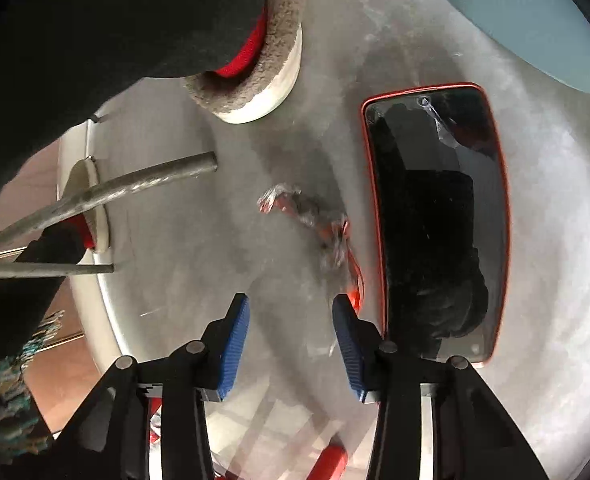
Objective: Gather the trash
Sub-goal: 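Reach the right tool down to the floor and grasp the dropped plastic scrap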
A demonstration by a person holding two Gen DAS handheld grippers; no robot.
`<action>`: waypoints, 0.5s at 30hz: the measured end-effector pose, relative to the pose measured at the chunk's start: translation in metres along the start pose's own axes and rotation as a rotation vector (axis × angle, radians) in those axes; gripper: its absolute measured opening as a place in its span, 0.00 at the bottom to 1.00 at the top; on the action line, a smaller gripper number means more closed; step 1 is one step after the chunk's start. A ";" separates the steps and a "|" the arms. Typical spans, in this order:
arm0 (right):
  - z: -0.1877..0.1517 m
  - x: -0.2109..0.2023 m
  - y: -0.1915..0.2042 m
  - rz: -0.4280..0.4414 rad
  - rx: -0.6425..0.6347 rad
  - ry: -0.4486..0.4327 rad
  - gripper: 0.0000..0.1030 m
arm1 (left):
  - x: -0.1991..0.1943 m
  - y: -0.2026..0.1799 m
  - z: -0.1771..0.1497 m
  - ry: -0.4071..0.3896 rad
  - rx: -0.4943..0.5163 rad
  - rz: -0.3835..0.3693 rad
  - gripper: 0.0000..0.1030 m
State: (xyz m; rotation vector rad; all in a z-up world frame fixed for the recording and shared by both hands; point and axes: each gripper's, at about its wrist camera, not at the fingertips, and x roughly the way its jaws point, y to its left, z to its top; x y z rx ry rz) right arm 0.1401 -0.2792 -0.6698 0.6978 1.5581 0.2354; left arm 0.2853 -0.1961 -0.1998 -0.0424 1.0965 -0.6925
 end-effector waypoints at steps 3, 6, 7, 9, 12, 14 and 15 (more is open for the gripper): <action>0.007 0.010 -0.004 -0.033 0.004 0.014 0.31 | 0.004 0.004 0.005 0.001 -0.005 -0.012 0.08; 0.011 0.018 -0.007 -0.075 0.015 0.026 0.20 | 0.006 0.008 0.008 0.002 -0.013 -0.025 0.08; 0.011 0.020 -0.007 -0.090 0.017 0.028 0.10 | 0.006 0.009 0.008 0.002 -0.015 -0.028 0.08; 0.011 0.025 -0.010 -0.106 0.021 0.035 0.05 | 0.005 0.009 0.007 0.000 -0.015 -0.028 0.08; 0.009 0.018 -0.012 -0.087 0.021 0.031 0.02 | 0.002 0.010 0.004 -0.002 -0.017 -0.029 0.08; 0.005 0.010 -0.008 -0.062 0.017 0.015 0.02 | -0.001 0.010 0.000 -0.005 -0.020 -0.031 0.08; 0.002 0.007 -0.005 -0.050 0.016 0.008 0.02 | -0.004 0.010 -0.001 -0.007 -0.021 -0.033 0.08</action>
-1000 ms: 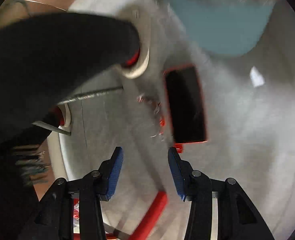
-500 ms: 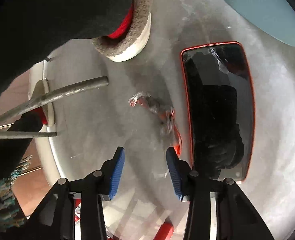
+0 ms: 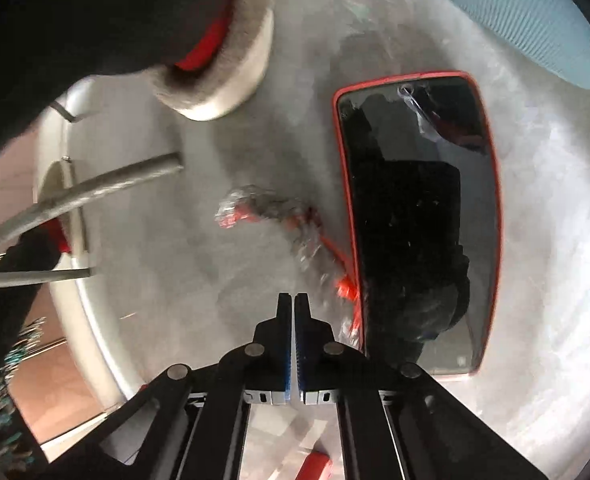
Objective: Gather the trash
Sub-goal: 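Reach the right tool down to the floor and grasp the dropped plastic scrap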
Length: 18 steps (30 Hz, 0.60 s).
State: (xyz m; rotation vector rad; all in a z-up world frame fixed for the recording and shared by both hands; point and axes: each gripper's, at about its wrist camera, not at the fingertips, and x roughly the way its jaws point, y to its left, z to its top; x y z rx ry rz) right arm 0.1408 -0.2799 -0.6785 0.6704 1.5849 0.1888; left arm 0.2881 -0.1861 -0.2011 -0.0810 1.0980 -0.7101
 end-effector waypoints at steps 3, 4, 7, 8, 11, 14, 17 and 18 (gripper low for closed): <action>-0.016 -0.030 0.001 0.033 -0.008 -0.038 0.02 | -0.009 -0.003 -0.004 -0.013 0.000 -0.014 0.08; -0.021 -0.036 0.001 0.038 -0.006 -0.048 0.02 | -0.011 -0.003 -0.007 -0.017 0.002 -0.018 0.08; -0.037 -0.058 -0.003 0.051 0.005 -0.075 0.02 | -0.023 -0.008 -0.012 -0.039 0.013 -0.039 0.08; -0.039 -0.060 -0.003 0.049 0.000 -0.076 0.04 | -0.027 -0.009 -0.014 -0.042 0.016 -0.044 0.08; -0.031 -0.056 -0.002 0.056 0.005 -0.086 0.08 | -0.035 -0.013 -0.016 -0.047 0.030 -0.047 0.08; -0.015 -0.043 0.006 0.046 -0.011 -0.093 0.27 | -0.046 -0.014 -0.023 -0.052 0.045 -0.035 0.08; 0.003 -0.029 0.013 0.043 -0.042 -0.082 0.34 | -0.050 -0.009 -0.023 -0.057 0.021 -0.020 0.08; 0.009 -0.023 0.016 0.041 -0.054 -0.079 0.34 | -0.050 -0.006 -0.022 -0.055 0.007 -0.019 0.08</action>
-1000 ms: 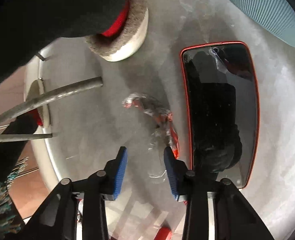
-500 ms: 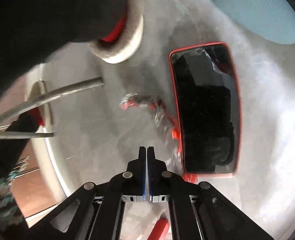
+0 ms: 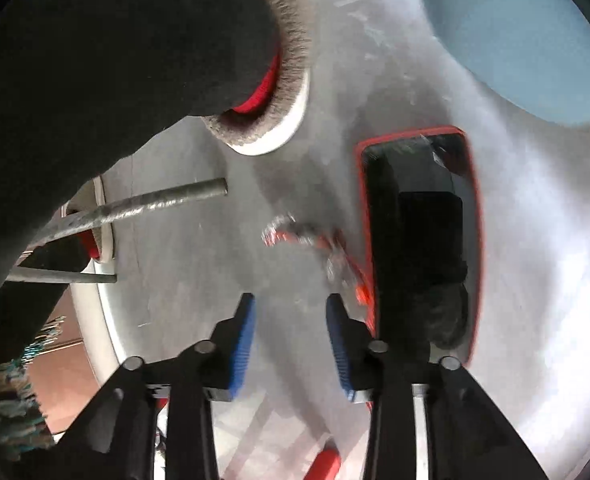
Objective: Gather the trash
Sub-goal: 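Reach the right tool down to the floor and grasp the dropped plastic scrap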
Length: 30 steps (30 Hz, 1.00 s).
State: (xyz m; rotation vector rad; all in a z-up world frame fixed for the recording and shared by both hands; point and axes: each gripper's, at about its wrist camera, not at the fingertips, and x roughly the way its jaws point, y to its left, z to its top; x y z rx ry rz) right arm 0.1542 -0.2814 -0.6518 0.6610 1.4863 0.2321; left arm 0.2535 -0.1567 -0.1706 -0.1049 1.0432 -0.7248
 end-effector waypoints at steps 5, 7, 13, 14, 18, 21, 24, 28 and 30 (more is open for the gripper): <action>0.020 0.018 0.002 -0.012 -0.007 -0.005 0.34 | 0.013 0.015 0.004 0.027 -0.039 0.015 0.08; 0.024 0.025 0.002 -0.024 -0.021 -0.008 0.34 | 0.019 0.018 0.006 0.039 -0.044 0.017 0.08; 0.027 0.047 0.011 -0.050 -0.064 0.008 0.31 | 0.033 0.022 0.010 0.057 -0.051 0.018 0.08; 0.026 0.046 0.007 -0.060 -0.070 0.014 0.24 | 0.034 0.023 0.010 0.058 -0.052 0.018 0.08; 0.024 0.054 -0.003 -0.095 -0.015 0.033 0.00 | 0.037 0.027 0.012 0.057 -0.062 0.022 0.08; 0.026 0.055 -0.006 -0.071 0.018 0.060 0.01 | 0.038 0.030 0.011 0.057 -0.066 0.020 0.08; 0.019 0.039 -0.014 0.003 0.063 0.043 0.01 | 0.031 0.026 0.005 0.050 -0.054 0.024 0.08; 0.004 0.012 -0.018 0.078 0.098 -0.016 0.03 | 0.023 0.026 -0.003 0.042 -0.062 0.017 0.08; 0.004 0.000 -0.018 0.084 0.091 -0.050 0.04 | 0.023 0.027 -0.006 0.048 -0.067 0.016 0.08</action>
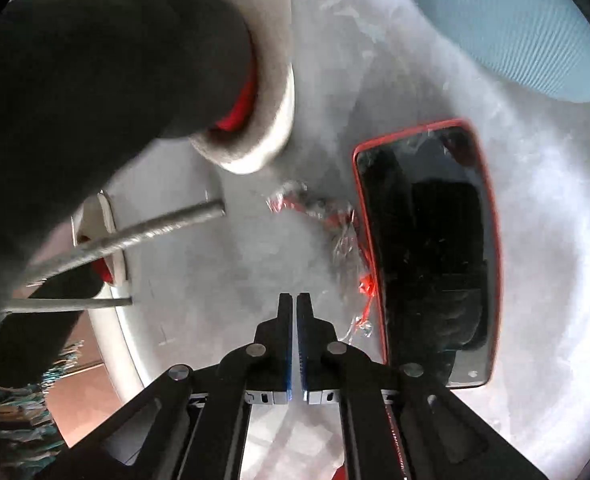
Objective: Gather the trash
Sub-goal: 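Reach the right tool down to the floor and grasp the dropped plastic scrap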
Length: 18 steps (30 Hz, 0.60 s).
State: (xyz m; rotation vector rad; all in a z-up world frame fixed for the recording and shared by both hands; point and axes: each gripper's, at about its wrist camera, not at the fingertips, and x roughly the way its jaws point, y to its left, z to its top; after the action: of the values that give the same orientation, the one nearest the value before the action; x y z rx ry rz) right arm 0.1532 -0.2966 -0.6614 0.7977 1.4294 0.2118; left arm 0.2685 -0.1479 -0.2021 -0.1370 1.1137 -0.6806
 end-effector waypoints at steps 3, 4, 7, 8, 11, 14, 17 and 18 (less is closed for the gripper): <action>0.006 -0.011 0.001 -0.014 -0.011 -0.038 0.24 | -0.001 -0.004 -0.006 0.008 0.008 -0.001 0.08; 0.009 -0.012 0.000 -0.029 -0.003 -0.046 0.38 | -0.002 -0.004 -0.007 0.007 0.010 -0.001 0.08; 0.015 -0.011 -0.002 -0.041 -0.005 -0.061 0.39 | -0.002 -0.005 -0.010 0.010 0.001 -0.003 0.08; 0.018 -0.009 -0.001 -0.048 -0.015 -0.062 0.39 | 0.000 -0.005 -0.009 0.012 0.001 -0.002 0.08; 0.027 -0.003 -0.003 -0.071 -0.033 -0.053 0.39 | 0.010 -0.004 0.000 0.015 -0.002 -0.001 0.08; 0.030 0.004 -0.002 -0.067 -0.044 -0.052 0.39 | 0.015 -0.004 0.006 0.018 0.000 -0.002 0.08; 0.033 0.011 0.002 -0.057 -0.072 -0.031 0.37 | 0.018 -0.003 0.009 0.019 -0.003 -0.004 0.08; 0.032 0.013 0.002 -0.060 -0.078 -0.024 0.36 | 0.019 -0.003 0.010 0.019 -0.003 -0.004 0.08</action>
State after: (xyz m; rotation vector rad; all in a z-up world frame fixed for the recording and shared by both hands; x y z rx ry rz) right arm 0.1864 -0.2990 -0.6726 0.6912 1.4121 0.2100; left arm 0.2807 -0.1631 -0.2109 -0.1354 1.1333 -0.6851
